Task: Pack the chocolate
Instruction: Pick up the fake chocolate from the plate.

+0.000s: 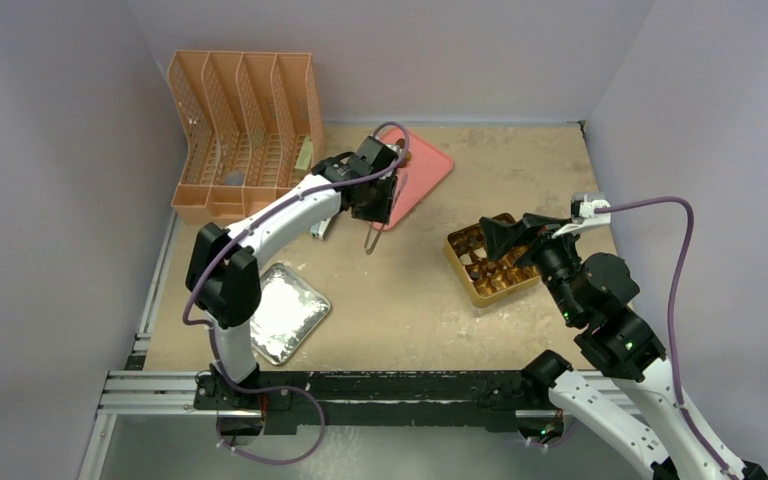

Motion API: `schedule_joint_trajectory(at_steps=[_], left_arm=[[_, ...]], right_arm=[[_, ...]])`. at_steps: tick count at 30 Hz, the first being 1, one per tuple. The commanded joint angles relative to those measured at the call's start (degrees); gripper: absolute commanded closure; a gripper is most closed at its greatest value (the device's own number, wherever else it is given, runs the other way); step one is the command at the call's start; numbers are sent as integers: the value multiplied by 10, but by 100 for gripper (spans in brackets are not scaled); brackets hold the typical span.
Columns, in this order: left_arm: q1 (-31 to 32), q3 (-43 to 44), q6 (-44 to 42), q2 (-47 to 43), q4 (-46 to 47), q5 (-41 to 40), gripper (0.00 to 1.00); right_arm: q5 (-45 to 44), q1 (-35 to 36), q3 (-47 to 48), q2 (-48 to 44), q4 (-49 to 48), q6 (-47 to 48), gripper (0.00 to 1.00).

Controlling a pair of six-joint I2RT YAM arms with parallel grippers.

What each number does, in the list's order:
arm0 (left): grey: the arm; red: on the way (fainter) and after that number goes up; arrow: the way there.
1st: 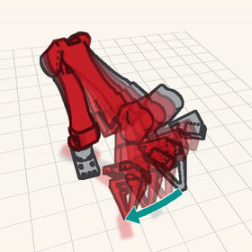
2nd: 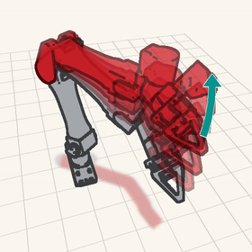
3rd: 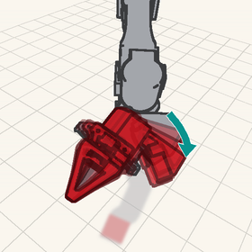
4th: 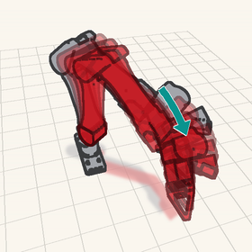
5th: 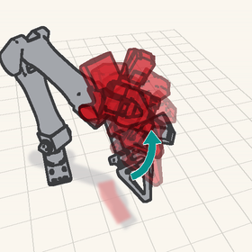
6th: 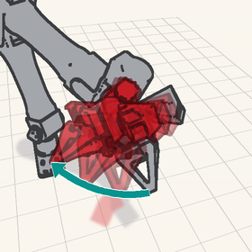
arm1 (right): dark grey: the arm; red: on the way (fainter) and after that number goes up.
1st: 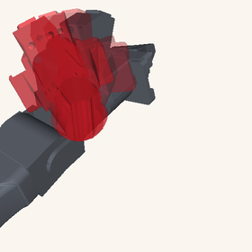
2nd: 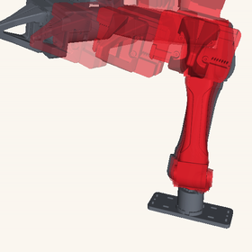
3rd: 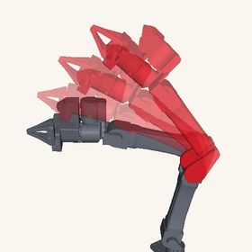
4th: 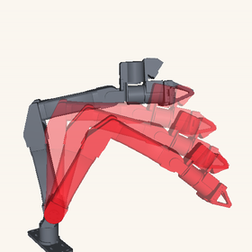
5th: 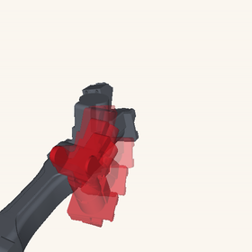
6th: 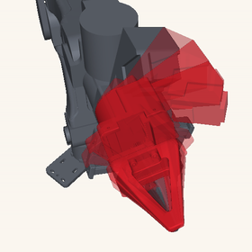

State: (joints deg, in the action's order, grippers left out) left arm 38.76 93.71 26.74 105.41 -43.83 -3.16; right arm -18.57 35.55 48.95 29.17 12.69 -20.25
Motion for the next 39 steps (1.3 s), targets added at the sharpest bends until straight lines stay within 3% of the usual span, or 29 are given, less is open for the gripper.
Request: schedule_joint_trajectory(at_steps=[1,39], left_arm=[[-17,41,-29,28,-25,-38,66],[-77,99,-71,151,-14,12,63]], right_arm=[[-6,-1,13,-1,-24,12,1],[-21,-1,2,3,-33,21,1]])
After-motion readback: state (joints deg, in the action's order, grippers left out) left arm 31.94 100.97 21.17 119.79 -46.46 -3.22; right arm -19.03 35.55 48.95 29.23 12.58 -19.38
